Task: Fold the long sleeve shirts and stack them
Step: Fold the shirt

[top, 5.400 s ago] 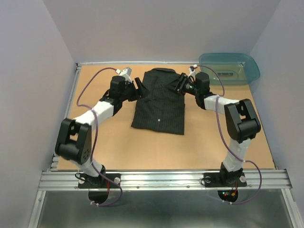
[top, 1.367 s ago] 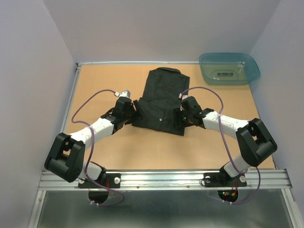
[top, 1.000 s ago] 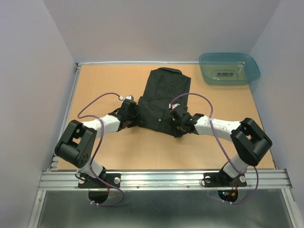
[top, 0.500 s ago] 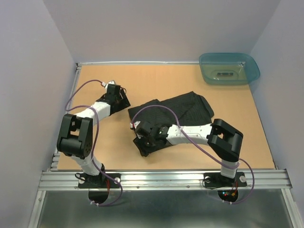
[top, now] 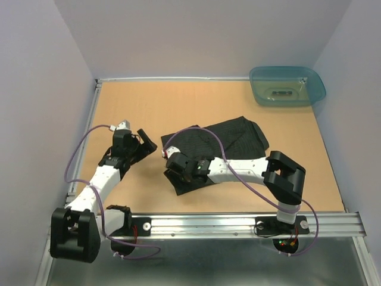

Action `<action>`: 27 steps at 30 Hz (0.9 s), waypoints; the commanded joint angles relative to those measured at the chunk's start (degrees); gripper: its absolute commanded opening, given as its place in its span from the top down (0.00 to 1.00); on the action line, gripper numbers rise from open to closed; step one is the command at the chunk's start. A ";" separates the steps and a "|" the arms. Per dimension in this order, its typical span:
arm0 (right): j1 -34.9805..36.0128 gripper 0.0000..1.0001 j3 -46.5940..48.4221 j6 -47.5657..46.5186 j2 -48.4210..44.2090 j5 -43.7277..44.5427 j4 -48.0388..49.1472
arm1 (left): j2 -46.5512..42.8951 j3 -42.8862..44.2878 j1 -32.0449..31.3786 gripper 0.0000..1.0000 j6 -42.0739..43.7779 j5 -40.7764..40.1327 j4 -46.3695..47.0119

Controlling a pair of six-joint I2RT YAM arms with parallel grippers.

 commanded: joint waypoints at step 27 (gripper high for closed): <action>-10.20 0.25 -7.05 3.20 -16.94 8.88 -1.30 | 8.53 -11.98 -15.44 0.39 -10.39 14.45 10.62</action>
